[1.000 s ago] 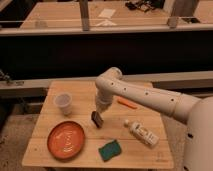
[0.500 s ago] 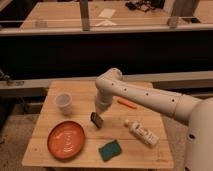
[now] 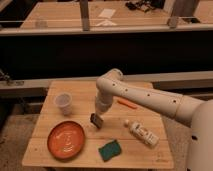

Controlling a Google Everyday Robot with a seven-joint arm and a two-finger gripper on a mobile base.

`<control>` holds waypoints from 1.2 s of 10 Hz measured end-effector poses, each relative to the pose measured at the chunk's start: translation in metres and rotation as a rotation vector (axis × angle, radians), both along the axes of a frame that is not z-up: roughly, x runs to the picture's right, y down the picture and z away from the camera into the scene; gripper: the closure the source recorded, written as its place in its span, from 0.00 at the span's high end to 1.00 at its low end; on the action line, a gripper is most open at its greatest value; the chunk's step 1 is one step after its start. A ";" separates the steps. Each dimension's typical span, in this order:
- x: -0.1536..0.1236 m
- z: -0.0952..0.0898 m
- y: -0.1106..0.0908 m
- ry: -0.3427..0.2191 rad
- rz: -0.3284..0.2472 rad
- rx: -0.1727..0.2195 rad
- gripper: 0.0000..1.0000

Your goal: Knock the eraser over

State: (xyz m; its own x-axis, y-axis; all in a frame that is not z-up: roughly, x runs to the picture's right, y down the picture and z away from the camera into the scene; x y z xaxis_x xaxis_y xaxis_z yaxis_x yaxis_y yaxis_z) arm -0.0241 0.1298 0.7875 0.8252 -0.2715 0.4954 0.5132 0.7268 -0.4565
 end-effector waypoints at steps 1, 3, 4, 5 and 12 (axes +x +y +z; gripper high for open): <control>0.000 -0.001 0.000 -0.002 0.001 -0.001 0.07; 0.000 -0.003 0.002 -0.006 0.004 -0.007 0.07; 0.000 -0.003 0.003 -0.008 0.006 -0.009 0.07; 0.000 -0.004 0.003 -0.009 0.008 -0.011 0.07; 0.001 -0.009 0.005 -0.022 0.021 -0.027 0.07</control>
